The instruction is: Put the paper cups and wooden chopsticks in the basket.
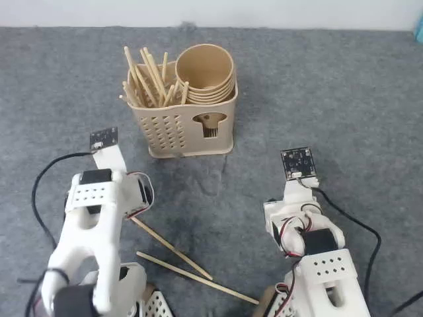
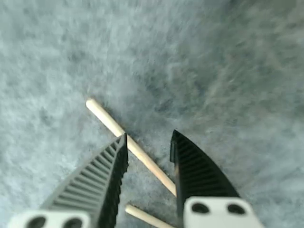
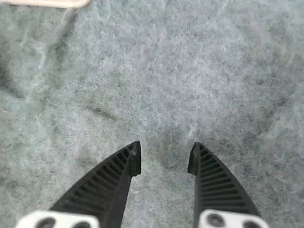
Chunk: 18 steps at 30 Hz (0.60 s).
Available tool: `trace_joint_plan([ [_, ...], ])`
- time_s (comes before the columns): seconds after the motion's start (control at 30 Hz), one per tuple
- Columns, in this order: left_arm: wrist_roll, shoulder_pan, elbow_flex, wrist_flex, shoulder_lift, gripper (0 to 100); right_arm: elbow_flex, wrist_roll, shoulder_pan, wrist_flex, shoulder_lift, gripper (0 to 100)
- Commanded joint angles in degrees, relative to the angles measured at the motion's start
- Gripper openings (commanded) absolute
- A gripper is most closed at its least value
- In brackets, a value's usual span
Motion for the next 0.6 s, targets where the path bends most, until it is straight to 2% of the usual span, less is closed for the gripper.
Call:
trace_joint_plan([
  [0.0,1.6,0.4,-5.4,-0.9,9.8,14,-2.9,0.8,0.6,0.4,-0.7,17.8],
  [0.27,1.5,0.5,-12.4,-1.0,26.7,14,-2.9,0.8,0.7,0.3,-0.7,18.0],
  [0.37,1.5,0.4,-12.4,-0.7,26.1,13,-2.9,0.8,0.9,0.1,-0.7,18.0],
  [0.47,0.9,0.8,-11.1,-1.3,23.2,6,-2.9,0.8,0.9,0.1,-0.7,18.0],
  [0.53,-3.1,0.9,-10.0,-2.8,20.1,0,-2.9,0.8,0.9,0.1,-0.7,18.0],
  [0.57,-4.9,0.6,-9.5,-3.3,18.5,1,-2.9,0.9,0.9,0.1,-0.7,18.0],
])
